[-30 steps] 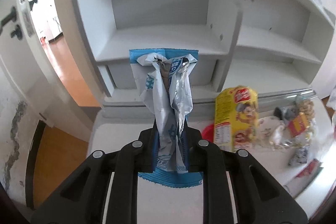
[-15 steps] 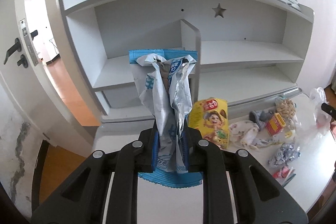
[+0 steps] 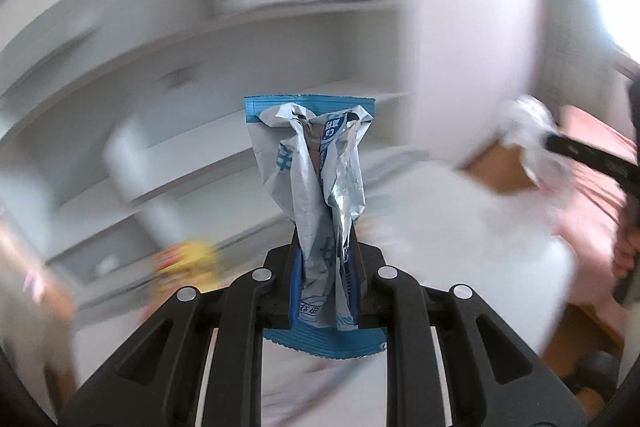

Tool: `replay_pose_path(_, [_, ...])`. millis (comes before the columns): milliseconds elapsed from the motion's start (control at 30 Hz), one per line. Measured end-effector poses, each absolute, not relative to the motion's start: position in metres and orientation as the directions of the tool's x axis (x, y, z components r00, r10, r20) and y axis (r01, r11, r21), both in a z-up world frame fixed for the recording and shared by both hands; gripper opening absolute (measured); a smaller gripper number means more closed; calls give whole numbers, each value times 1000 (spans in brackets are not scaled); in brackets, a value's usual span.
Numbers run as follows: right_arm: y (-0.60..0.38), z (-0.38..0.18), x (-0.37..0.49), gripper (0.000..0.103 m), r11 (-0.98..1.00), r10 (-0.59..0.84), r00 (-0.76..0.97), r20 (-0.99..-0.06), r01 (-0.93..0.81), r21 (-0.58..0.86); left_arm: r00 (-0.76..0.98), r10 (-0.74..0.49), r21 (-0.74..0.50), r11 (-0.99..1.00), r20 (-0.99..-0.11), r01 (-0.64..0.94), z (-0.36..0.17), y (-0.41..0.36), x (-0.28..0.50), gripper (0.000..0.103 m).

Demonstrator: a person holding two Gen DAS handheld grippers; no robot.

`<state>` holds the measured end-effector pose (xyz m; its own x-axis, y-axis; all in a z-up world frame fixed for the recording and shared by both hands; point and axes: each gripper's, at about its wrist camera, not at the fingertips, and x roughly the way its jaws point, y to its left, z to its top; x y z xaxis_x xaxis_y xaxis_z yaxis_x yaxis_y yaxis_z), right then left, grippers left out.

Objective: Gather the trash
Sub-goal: 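Carry both items to the black bin and open both tools over it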

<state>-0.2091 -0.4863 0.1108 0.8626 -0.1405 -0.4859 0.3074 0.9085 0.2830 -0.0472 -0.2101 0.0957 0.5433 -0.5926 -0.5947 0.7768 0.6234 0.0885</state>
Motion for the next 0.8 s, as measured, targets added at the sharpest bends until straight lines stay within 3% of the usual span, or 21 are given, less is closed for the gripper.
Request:
replay_pose_path(167, [-542, 115, -325, 11, 808, -416, 739, -529, 568, 158, 206, -739, 11, 259, -641, 966, 74, -321, -158, 17])
replay_pose_path(300, [-591, 54, -394, 11, 693, -440, 606, -663, 698, 178, -10, -687, -45, 33, -726, 998, 16, -389, -244, 17])
replay_pose_path(433, [-634, -40, -434, 11, 596, -348, 498, -795, 772, 222, -138, -526, -115, -76, -839, 990, -83, -438, -298, 17])
replay_pose_path(567, [-653, -156, -441, 11, 548, -198, 384, -902, 806, 223, -187, -356, -204, 11, -915, 979, -190, -480, -282, 17])
replay_pose_path(667, [-654, -214, -432, 11, 537, -97, 350, -932, 807, 247, -224, -276, -249, 61, -935, 966, -237, -496, -272, 17])
replay_pose_path(800, [-657, -242, -422, 11, 517, -54, 371, -927, 805, 292, -198, -269, -231, 98, -943, 968, -255, -509, -259, 22])
